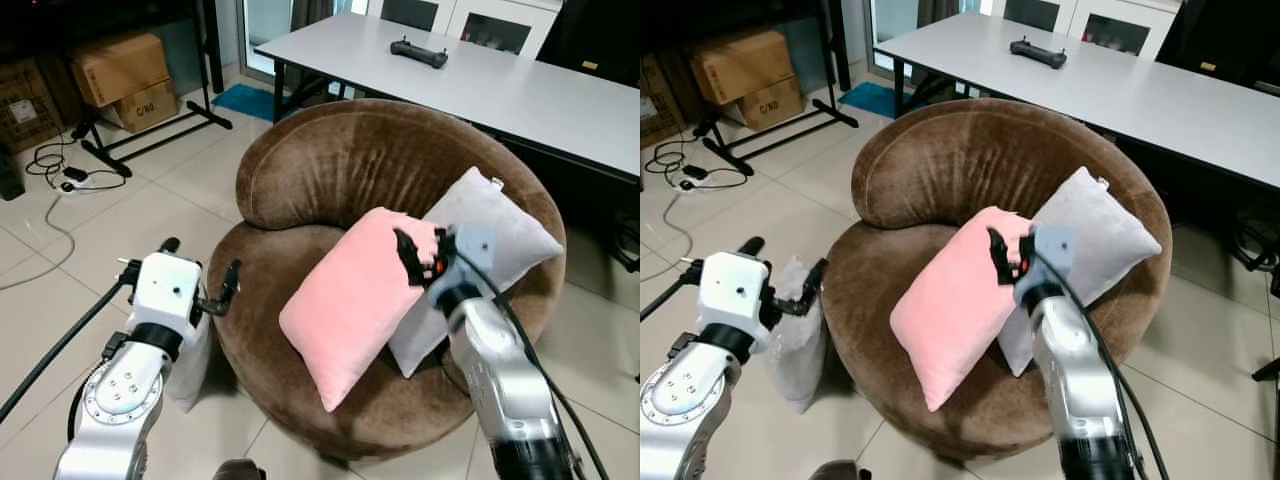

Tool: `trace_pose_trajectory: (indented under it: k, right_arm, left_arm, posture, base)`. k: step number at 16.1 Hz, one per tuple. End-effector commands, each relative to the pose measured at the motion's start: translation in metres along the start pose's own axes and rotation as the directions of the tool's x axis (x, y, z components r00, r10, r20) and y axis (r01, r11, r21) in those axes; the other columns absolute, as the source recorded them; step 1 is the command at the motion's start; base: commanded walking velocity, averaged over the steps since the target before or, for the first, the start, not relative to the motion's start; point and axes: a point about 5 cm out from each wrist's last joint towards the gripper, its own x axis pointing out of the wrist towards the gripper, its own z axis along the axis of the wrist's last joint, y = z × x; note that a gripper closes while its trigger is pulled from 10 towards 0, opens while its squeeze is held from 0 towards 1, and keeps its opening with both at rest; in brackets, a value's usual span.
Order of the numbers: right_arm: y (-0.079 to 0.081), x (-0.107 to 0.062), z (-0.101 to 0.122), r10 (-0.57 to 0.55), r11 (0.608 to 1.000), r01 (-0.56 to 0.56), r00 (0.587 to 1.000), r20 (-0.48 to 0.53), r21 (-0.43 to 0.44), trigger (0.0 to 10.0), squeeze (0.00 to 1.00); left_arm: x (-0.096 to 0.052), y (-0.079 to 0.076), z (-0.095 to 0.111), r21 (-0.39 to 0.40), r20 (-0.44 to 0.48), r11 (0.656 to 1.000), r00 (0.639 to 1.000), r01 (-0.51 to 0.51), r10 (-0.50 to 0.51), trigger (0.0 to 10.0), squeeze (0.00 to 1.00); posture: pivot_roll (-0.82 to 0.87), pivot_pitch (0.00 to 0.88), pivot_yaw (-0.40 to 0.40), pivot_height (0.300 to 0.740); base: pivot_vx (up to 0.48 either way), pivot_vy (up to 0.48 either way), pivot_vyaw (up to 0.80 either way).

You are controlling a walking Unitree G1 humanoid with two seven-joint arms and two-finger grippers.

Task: Move the pillow to the sofa from floor

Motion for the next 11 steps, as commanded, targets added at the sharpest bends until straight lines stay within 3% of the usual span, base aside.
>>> trace_pose_trajectory:
  k: [1, 5, 11]
  right_arm:
    - [0.0002, -0.0012, 0.0061, -0.013, 1.0, 0.013, 1.0, 0.005, -0.016, 10.0, 0.0]
    - [0.0017, -0.003, 0.0082, -0.019, 1.0, 0.019, 1.0, -0.018, -0.02, 10.0, 0.0]
    - [0.0023, -0.0052, 0.0069, -0.026, 0.999, 0.025, 0.998, -0.059, -0.024, 10.0, 0.0]
  left_arm:
    - [0.0018, 0.0015, 0.0028, 0.004, 0.011, 1.0, 1.0, -0.02, 0.02, 10.0, 0.0]
    - [0.0026, 0.0016, 0.0028, -0.002, 0.012, 0.999, 0.999, -0.032, 0.032, 10.0, 0.0]
    - [0.0046, 0.0011, 0.004, -0.01, 0.02, 0.999, 0.999, -0.037, 0.038, 10.0, 0.0]
  posture:
    - [0.13, 0.0, -0.088, 0.74]
    - [0.13, 0.0, -0.098, 0.74]
    - [0.14, 0.0, -0.107, 0.74]
  base:
    - [0.0, 0.0, 0.0]
    - [0.0, 0.0, 0.0]
    - [0.0, 0.264, 0.0]
